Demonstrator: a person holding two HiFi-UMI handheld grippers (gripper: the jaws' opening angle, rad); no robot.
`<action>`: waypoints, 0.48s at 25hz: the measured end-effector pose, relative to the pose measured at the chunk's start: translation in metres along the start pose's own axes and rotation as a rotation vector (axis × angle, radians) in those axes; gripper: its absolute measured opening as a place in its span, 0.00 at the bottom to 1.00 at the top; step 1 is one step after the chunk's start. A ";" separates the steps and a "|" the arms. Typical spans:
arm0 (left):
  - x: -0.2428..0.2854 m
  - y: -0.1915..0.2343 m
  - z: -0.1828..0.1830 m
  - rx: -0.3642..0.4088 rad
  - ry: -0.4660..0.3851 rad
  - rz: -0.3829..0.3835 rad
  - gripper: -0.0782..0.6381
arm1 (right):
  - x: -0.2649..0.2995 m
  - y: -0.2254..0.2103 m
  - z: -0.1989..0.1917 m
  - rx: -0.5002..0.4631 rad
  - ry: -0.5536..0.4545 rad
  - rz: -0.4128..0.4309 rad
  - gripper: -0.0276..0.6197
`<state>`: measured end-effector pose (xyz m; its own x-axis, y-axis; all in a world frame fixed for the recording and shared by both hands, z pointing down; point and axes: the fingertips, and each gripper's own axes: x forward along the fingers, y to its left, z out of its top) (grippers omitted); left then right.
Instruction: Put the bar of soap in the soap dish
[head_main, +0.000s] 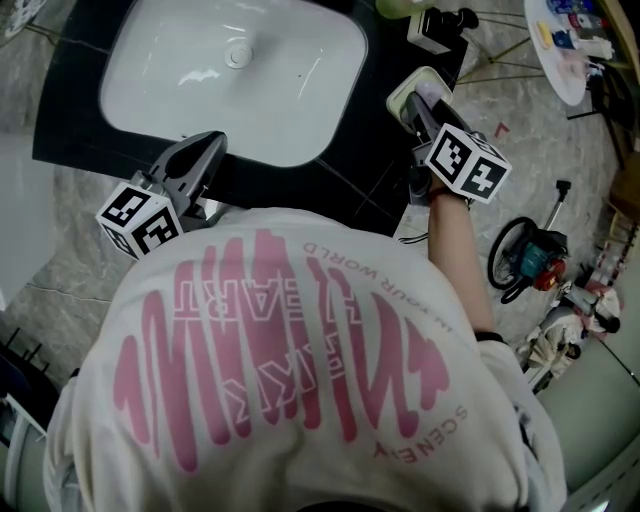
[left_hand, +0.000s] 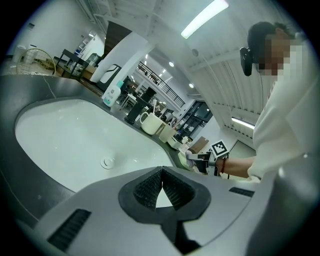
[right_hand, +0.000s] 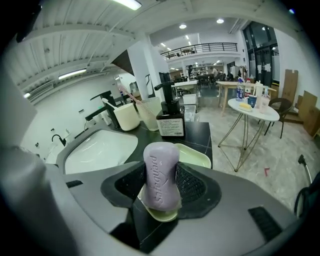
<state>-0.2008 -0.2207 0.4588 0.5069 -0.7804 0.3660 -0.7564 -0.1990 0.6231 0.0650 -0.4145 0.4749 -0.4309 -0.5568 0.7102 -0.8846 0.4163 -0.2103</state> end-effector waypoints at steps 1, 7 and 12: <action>0.000 0.000 0.001 -0.001 0.000 0.000 0.12 | 0.001 0.000 0.000 -0.003 0.005 -0.004 0.36; 0.000 0.002 -0.002 0.009 0.007 -0.006 0.12 | 0.005 -0.003 0.001 -0.008 0.019 -0.015 0.36; 0.001 0.001 -0.003 0.001 0.015 -0.001 0.12 | 0.006 -0.004 0.002 0.000 0.027 -0.015 0.36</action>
<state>-0.2000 -0.2202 0.4617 0.5138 -0.7711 0.3760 -0.7565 -0.2005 0.6225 0.0655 -0.4213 0.4790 -0.4125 -0.5436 0.7310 -0.8909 0.4081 -0.1993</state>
